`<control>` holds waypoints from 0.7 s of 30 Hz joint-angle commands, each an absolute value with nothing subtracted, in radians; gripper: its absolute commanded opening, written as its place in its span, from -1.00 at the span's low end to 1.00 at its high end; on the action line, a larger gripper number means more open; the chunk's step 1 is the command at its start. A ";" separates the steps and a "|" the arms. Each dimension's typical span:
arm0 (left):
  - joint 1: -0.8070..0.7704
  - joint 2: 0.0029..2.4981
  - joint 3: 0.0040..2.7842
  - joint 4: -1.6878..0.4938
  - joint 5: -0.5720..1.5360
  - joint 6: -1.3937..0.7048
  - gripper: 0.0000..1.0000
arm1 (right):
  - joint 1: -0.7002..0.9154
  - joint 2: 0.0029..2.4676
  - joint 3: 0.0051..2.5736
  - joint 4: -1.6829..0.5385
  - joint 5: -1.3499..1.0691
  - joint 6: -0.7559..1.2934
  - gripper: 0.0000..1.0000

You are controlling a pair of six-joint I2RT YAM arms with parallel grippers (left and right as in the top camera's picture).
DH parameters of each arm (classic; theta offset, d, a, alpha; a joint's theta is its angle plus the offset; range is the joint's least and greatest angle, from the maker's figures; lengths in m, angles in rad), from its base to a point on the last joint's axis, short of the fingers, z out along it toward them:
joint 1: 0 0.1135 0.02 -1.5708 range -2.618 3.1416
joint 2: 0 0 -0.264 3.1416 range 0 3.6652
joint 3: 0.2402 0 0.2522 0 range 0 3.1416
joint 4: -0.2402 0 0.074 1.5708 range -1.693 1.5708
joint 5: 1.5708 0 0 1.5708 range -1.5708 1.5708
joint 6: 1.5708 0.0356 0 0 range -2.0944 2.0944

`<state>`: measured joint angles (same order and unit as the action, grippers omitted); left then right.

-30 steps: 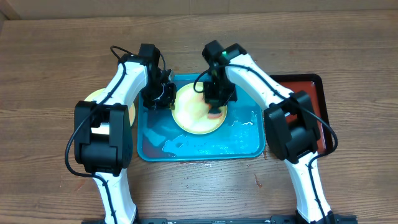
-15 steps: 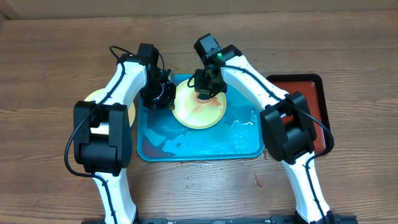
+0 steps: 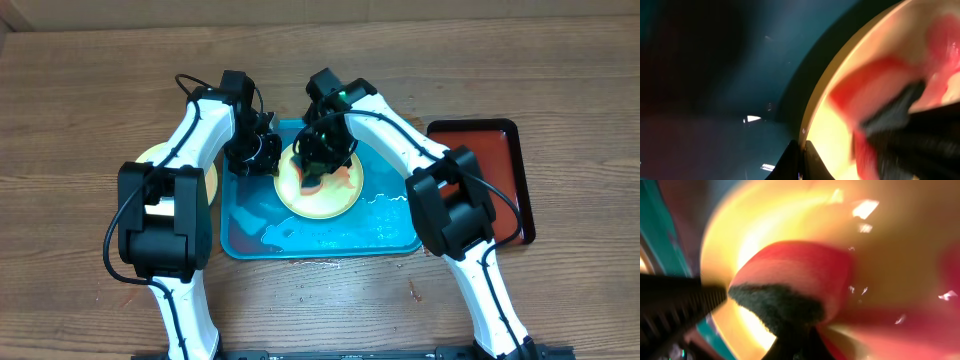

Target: Clean dirty plates on tray and stack at the side

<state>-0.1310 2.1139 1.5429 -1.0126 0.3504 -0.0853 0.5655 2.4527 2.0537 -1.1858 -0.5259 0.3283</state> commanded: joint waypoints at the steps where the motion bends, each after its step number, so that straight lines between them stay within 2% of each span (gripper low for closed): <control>1: -0.138 2.112 1.541 -1.005 0.397 -0.056 -0.91 | 0.567 2.476 2.107 -1.259 -0.582 0.208 -0.92; 4: -0.138 2.112 1.541 -1.006 0.397 -0.056 -0.91 | 0.557 2.476 2.122 -1.370 -0.519 0.144 -0.92; 9: -0.138 2.112 1.541 -1.005 0.397 -0.056 -0.94 | 0.537 2.476 2.123 -1.470 -0.220 0.184 -0.93; 16: -0.138 2.112 1.541 -1.005 0.397 -0.055 -0.92 | 0.511 2.476 2.123 -1.423 0.169 0.343 -0.93; 21: -0.138 2.112 1.541 -1.006 0.397 -0.055 -0.92 | 0.510 2.476 2.123 -1.342 0.237 0.350 -0.93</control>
<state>-0.1471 2.1139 1.5429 -0.9966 0.4007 -0.0746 0.5373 2.4584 2.1227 -1.3815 0.0311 0.3119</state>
